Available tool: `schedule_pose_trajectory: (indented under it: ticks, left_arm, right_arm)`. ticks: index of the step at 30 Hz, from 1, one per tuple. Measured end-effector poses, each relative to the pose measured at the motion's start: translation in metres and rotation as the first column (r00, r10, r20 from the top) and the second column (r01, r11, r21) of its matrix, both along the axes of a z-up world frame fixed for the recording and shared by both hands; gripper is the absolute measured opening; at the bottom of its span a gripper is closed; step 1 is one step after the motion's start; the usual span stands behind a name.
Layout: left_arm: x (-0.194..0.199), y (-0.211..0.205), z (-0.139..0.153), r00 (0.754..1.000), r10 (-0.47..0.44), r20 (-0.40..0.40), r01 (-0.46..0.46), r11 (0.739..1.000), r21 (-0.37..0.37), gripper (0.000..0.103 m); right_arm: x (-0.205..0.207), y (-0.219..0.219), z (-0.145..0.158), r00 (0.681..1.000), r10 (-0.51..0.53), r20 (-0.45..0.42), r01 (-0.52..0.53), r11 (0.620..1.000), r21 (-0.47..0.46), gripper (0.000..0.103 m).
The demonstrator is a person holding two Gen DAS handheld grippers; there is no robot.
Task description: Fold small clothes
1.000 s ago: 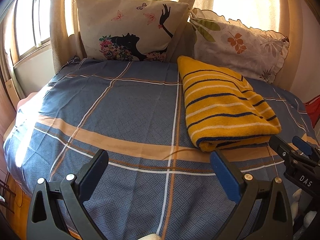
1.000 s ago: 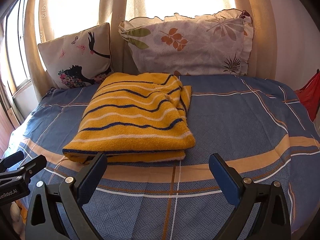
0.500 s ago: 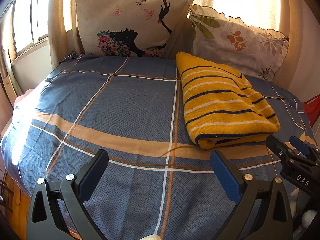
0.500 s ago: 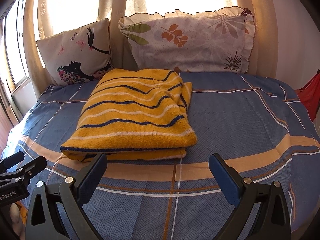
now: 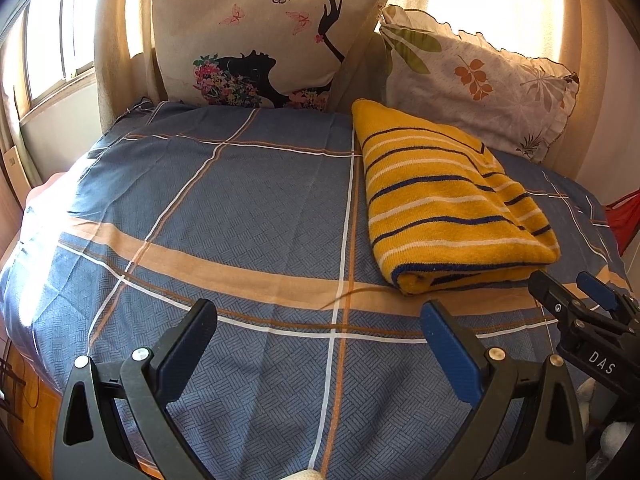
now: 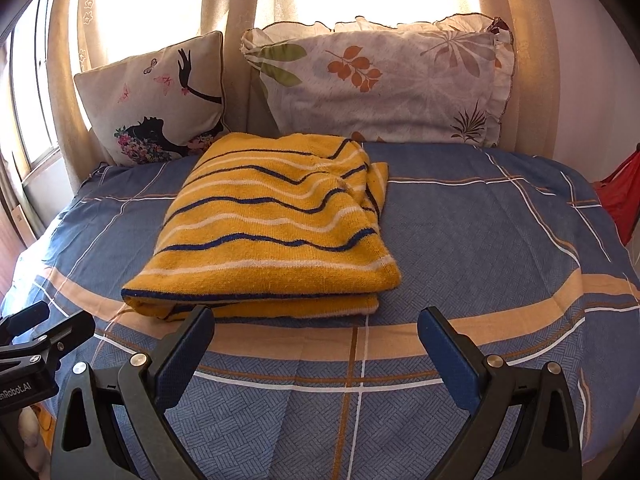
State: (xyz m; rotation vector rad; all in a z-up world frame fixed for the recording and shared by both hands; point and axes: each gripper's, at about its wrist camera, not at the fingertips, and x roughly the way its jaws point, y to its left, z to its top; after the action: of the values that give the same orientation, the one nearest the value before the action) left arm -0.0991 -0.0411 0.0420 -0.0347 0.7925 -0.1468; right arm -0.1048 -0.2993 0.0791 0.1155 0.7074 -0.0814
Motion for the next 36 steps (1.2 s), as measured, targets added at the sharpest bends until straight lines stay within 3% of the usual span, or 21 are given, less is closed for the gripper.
schedule_pose_trajectory:
  ticks: [36]
  left_arm:
    - [0.0028, 0.0028, -0.0091, 0.999, 0.001, -0.036, -0.002, 1.000, -0.016, 0.101]
  right_arm:
    - [0.0009, 0.0036, -0.0051, 1.000, 0.005, -0.022, -0.005, 1.000, 0.007, 0.103]
